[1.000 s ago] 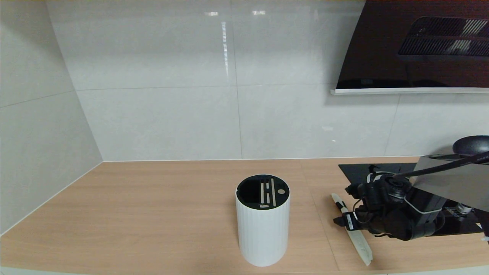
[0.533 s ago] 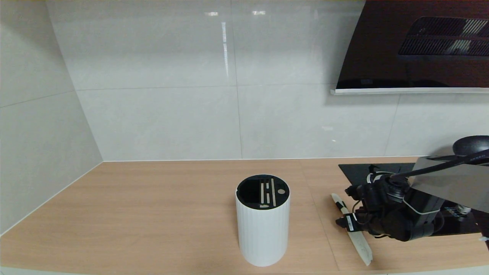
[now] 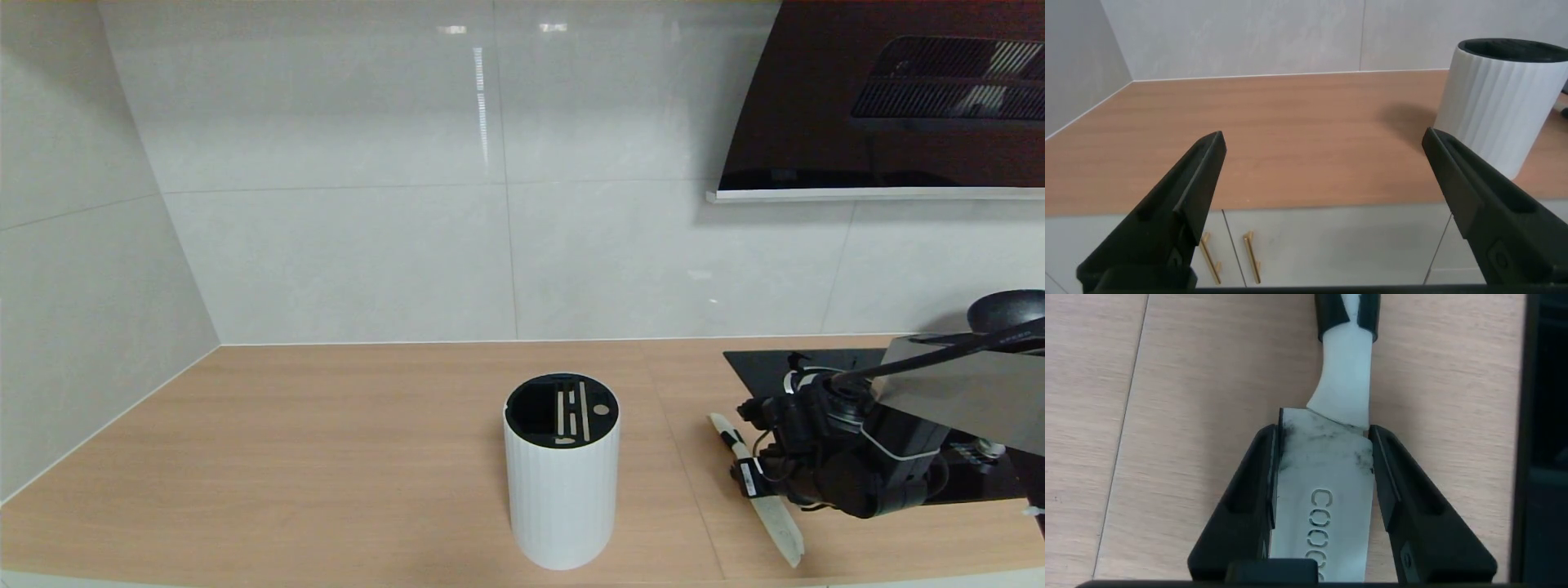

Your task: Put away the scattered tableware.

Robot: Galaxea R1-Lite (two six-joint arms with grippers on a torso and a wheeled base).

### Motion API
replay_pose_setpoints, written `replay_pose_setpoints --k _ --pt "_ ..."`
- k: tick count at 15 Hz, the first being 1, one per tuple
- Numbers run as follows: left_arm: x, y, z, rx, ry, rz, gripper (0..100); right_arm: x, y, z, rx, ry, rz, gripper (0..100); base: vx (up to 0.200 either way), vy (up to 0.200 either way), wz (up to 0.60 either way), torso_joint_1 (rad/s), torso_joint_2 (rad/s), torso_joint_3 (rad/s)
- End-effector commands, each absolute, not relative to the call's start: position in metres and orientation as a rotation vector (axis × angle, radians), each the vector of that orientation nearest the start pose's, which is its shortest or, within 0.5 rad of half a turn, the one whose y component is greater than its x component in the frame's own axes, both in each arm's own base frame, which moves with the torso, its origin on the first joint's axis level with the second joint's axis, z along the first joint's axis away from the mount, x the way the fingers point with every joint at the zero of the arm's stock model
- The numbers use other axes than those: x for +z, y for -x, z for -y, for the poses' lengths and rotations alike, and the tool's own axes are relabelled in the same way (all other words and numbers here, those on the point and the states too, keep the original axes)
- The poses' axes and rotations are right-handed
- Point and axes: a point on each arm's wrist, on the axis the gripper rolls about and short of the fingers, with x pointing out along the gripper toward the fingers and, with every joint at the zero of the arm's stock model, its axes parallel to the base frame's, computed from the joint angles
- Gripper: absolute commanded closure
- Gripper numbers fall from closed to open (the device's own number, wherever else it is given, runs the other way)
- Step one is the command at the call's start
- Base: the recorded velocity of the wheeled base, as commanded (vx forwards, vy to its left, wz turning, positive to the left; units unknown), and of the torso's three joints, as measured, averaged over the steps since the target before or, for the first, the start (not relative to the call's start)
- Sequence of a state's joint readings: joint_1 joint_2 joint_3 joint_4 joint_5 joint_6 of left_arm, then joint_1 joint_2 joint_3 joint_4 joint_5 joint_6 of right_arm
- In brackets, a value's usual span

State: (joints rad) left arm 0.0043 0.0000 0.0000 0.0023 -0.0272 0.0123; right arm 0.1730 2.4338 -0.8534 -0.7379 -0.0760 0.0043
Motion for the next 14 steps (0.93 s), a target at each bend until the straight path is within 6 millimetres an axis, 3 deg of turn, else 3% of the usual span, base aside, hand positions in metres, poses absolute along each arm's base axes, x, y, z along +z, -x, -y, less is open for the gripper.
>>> replay_pose_setpoints --k 1,3,10,13,14 --pt "0.075 0.023 0.001 -0.023 -0.014 -0.003 0 -0.050 -0.365 -0.062 0.088 0.096 -0.821 100 0.000 0.000 0.00 0.000 0.00 0.000" --pt "0.075 0.023 0.001 -0.023 -0.014 -0.003 0 -0.035 -0.362 -0.062 0.089 0.089 -0.792 100 0.000 0.000 0.00 0.000 0.00 0.000" --pt "0.075 0.023 0.001 -0.026 -0.031 -0.001 0 0.057 -0.332 -0.076 0.134 0.047 -0.593 100 0.000 0.000 0.00 0.000 0.00 0.000" --pt "0.076 0.023 0.001 -0.035 -0.051 0.002 0 0.107 -0.310 -0.082 0.126 0.056 -0.516 100 0.000 0.000 0.00 0.000 0.00 0.000" --pt "0.090 0.026 0.002 -0.079 -0.058 0.034 0 0.126 -0.300 -0.085 0.141 0.040 -0.476 100 0.000 0.000 0.00 0.000 0.00 0.000"
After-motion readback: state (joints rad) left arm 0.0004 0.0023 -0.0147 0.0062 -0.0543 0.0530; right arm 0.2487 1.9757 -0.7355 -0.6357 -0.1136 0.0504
